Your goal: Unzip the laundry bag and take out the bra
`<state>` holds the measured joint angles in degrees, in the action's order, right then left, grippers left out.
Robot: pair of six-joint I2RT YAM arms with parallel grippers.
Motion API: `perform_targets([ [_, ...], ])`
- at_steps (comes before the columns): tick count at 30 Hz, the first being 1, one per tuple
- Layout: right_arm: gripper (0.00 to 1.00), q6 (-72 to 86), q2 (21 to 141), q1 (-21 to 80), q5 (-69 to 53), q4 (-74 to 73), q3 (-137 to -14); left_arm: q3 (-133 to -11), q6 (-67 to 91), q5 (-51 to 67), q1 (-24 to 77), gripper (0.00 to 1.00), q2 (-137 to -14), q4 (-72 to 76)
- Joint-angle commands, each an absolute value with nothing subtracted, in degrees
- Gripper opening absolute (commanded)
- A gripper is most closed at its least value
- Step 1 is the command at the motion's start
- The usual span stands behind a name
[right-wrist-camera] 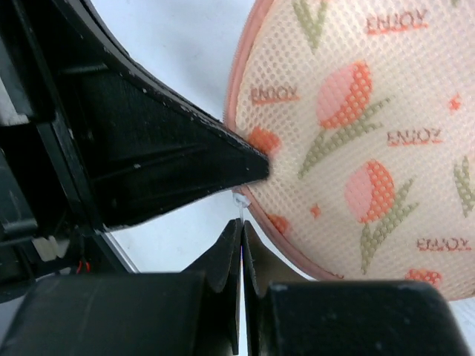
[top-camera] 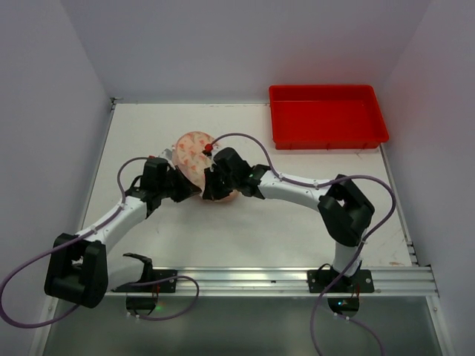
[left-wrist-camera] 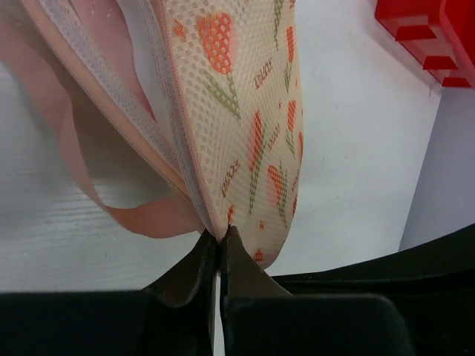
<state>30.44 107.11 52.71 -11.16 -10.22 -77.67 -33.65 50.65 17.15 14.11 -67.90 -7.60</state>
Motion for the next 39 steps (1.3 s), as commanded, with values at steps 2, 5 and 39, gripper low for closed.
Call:
perform_targets([
  [2, 0.0, 29.5, 98.6, 52.0, -8.2, -10.2, -70.3, -38.3, 49.7, 15.7, 14.2, 0.0, -69.9, -5.7],
  [5, 0.0, 29.2, 93.1, 51.0, -6.8, -10.5, -63.1, -41.7, 48.0, 19.7, 14.1, 0.0, -72.1, -4.9],
  [39, 0.56, 35.6, 81.8, 49.0, -10.8, -3.2, -55.3, -33.1, 54.2, 30.6, 14.4, 0.0, -67.1, 7.1],
])
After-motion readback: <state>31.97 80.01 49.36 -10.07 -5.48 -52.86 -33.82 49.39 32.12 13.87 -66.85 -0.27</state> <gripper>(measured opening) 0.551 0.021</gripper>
